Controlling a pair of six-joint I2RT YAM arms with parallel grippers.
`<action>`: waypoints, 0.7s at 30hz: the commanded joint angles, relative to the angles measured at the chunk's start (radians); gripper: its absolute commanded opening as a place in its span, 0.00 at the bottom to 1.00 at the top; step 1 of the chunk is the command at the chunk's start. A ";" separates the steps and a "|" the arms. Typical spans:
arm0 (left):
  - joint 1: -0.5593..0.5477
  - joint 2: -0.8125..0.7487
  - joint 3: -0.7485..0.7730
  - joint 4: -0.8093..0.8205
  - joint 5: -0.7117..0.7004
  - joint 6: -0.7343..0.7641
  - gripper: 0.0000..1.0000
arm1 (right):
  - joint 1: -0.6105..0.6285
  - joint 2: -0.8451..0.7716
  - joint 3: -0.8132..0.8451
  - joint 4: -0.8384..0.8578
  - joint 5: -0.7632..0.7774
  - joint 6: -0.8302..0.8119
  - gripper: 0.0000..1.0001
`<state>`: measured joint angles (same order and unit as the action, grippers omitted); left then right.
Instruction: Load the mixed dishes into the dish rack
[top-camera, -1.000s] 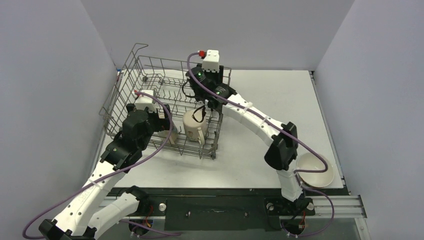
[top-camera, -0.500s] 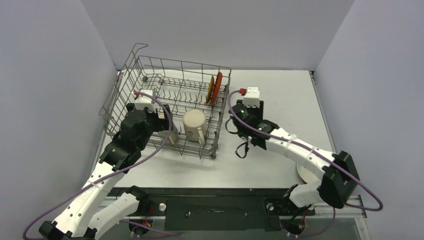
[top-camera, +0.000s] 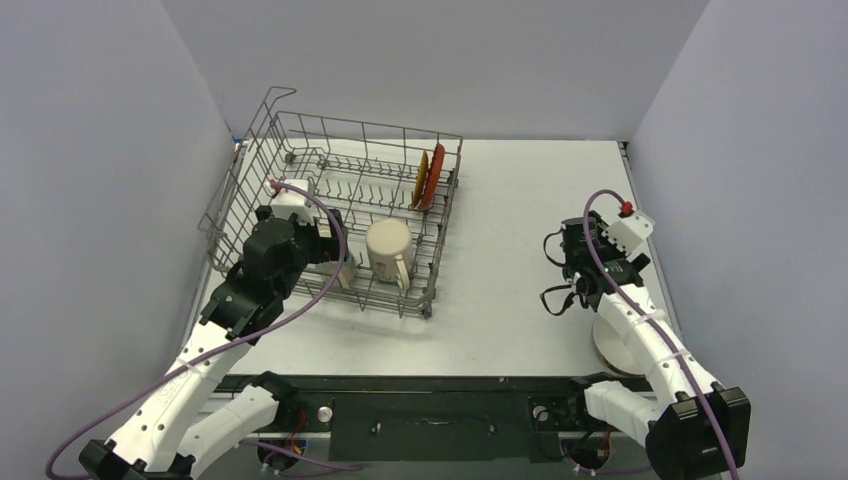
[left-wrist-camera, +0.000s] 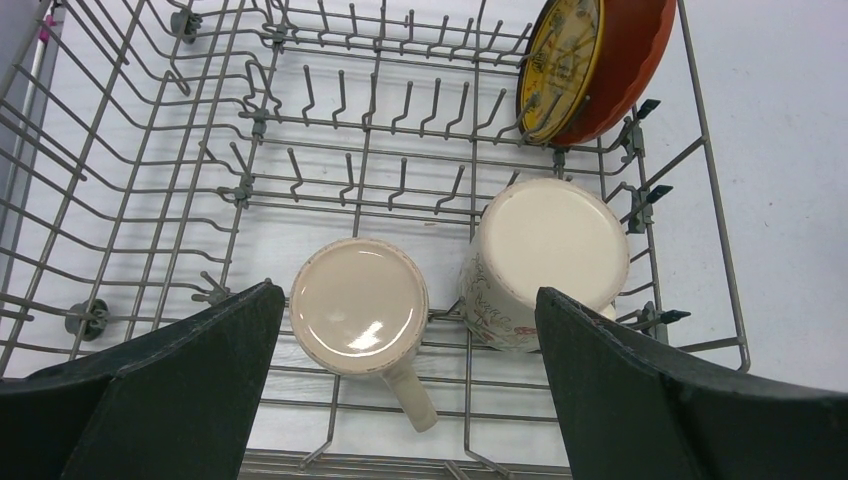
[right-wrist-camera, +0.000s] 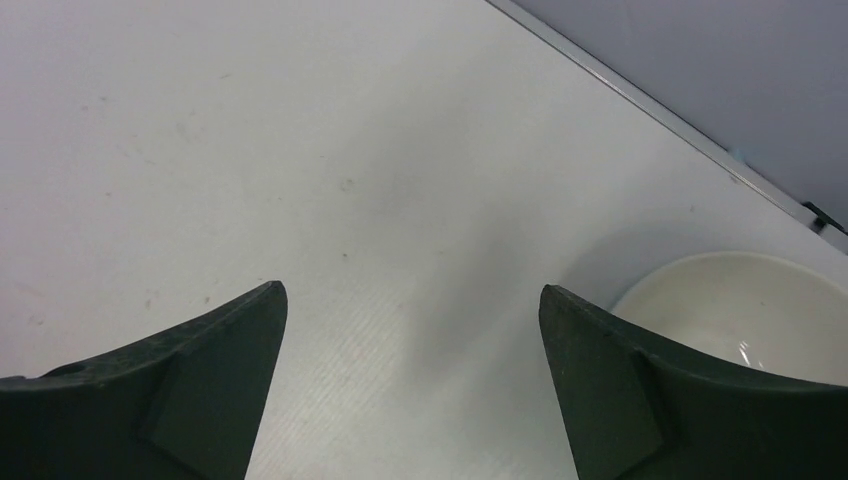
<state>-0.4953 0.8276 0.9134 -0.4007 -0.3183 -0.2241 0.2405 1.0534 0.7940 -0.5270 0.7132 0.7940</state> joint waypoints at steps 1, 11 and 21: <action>0.004 -0.027 0.017 0.042 0.011 -0.001 0.96 | -0.022 -0.048 0.024 -0.228 0.107 0.212 0.93; 0.003 -0.027 0.017 0.041 0.016 -0.004 0.96 | -0.060 -0.076 -0.098 -0.279 0.072 0.364 0.94; 0.003 -0.040 0.014 0.041 0.001 -0.002 0.97 | -0.078 0.101 -0.158 -0.198 -0.022 0.393 0.86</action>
<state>-0.4953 0.8059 0.9134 -0.4004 -0.3119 -0.2245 0.1802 1.1404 0.6754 -0.7815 0.7303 1.1603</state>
